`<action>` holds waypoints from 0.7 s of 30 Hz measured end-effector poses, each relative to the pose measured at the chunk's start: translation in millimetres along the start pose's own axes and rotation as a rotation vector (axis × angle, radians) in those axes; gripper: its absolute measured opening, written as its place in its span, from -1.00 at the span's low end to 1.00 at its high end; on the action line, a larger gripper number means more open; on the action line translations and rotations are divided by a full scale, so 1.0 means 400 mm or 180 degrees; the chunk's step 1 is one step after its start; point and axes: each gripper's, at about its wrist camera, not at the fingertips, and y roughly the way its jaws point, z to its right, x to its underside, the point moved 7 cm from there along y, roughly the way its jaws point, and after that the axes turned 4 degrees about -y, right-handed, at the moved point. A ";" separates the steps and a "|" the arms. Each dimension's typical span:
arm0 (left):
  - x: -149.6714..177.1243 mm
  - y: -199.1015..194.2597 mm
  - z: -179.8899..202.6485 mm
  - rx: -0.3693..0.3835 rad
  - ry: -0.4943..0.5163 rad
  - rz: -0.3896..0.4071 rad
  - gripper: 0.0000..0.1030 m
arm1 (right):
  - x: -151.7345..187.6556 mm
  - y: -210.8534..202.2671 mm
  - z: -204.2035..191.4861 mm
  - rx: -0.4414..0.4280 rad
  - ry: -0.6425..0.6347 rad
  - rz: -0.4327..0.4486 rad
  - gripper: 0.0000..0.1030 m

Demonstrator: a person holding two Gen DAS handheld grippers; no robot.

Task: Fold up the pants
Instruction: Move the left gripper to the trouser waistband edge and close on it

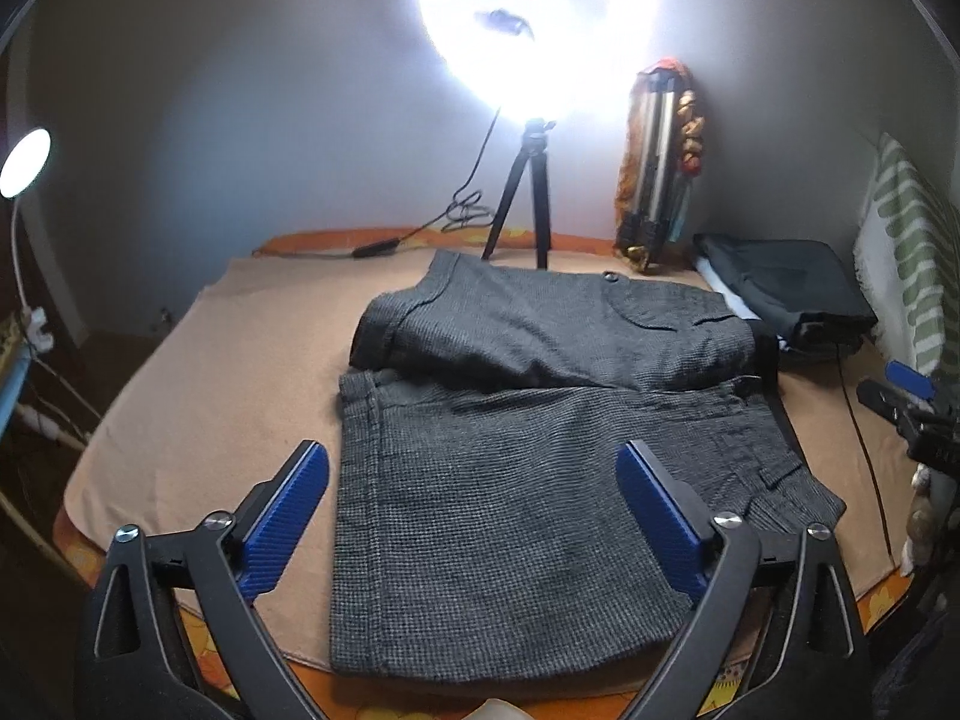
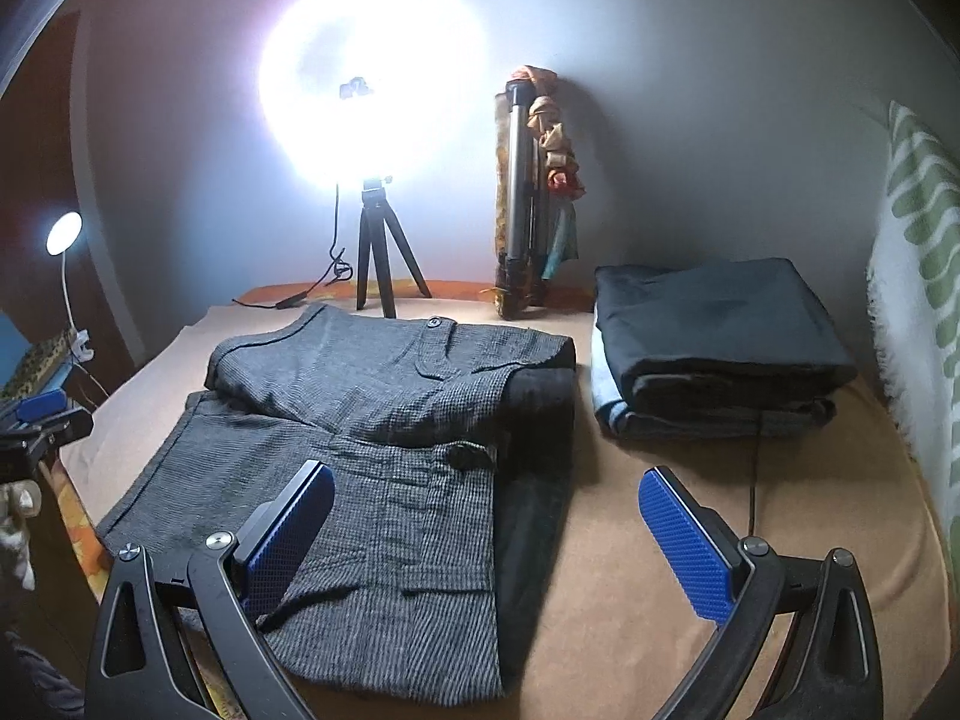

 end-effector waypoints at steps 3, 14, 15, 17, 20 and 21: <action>0.006 0.023 -0.027 -0.0029 -0.0062 -0.0078 0.77 | 0.008 0.032 -0.013 -0.0045 -0.0091 -0.0073 1.00; 0.008 0.087 -0.063 -0.0078 -0.0132 -0.0241 0.64 | -0.025 0.105 0.003 -0.0141 -0.0080 -0.0251 0.99; 0.001 0.092 -0.062 -0.0077 -0.0136 -0.0233 0.64 | -0.035 0.110 0.008 -0.0163 -0.0070 -0.0257 0.99; -0.018 0.104 -0.056 -0.0047 -0.0156 -0.0229 0.64 | -0.068 0.123 0.021 -0.0184 -0.0086 -0.0247 0.99; -0.045 0.125 -0.053 -0.0019 -0.0185 -0.0229 0.64 | -0.121 0.160 0.044 -0.0290 -0.0088 -0.0277 0.99; -0.055 0.133 -0.053 0.0003 -0.0208 -0.0239 0.64 | -0.134 0.175 0.053 -0.0306 -0.0095 -0.0293 0.99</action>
